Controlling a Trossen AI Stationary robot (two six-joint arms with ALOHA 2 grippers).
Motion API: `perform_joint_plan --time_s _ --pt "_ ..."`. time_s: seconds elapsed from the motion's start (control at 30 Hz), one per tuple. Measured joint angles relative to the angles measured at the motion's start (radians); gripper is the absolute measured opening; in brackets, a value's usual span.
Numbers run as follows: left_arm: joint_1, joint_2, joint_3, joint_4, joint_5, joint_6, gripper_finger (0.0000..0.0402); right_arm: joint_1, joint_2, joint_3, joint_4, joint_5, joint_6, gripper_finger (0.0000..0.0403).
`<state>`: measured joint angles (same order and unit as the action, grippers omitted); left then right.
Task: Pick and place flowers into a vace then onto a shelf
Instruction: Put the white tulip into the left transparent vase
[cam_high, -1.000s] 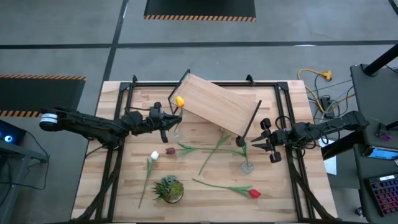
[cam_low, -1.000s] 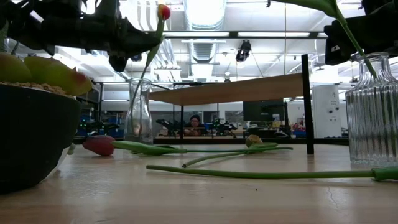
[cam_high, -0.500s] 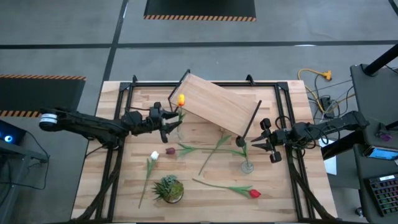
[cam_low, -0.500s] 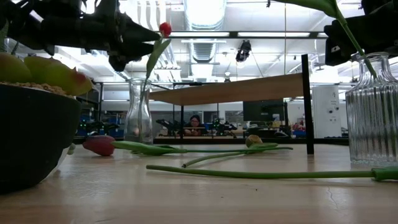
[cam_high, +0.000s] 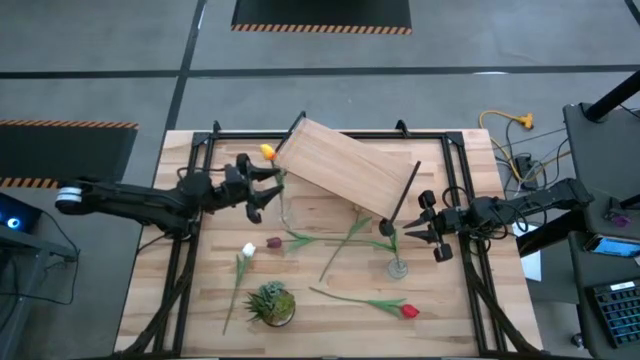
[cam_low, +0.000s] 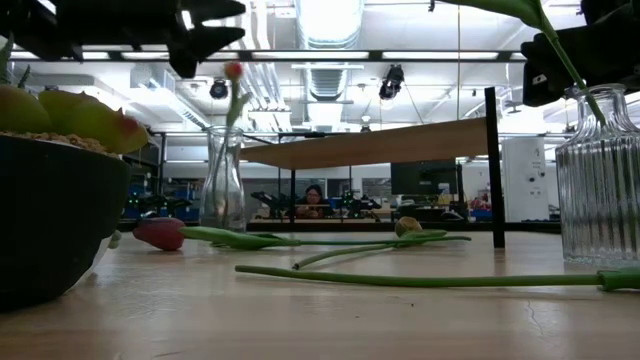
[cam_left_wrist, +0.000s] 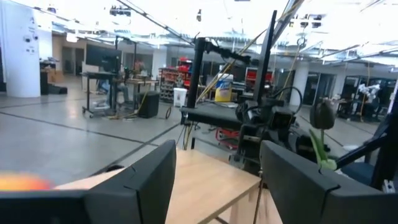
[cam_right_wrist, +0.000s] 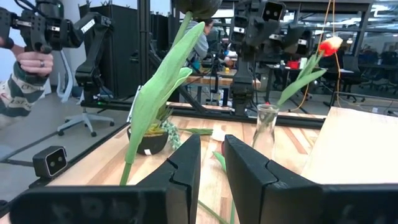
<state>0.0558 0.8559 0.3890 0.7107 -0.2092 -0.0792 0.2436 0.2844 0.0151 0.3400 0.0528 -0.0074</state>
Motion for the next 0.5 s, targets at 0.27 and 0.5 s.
perform_joint_plan --time_s 0.27,0.5 --pt "-0.036 -0.104 0.003 -0.132 0.008 0.0 0.0217 0.0 0.0 0.0 0.0 0.0 0.0 0.0063" --pt "-0.084 -0.191 0.003 -0.177 0.007 -0.001 0.0217 0.0 0.0 0.0 0.0 0.0 0.0 0.0063"
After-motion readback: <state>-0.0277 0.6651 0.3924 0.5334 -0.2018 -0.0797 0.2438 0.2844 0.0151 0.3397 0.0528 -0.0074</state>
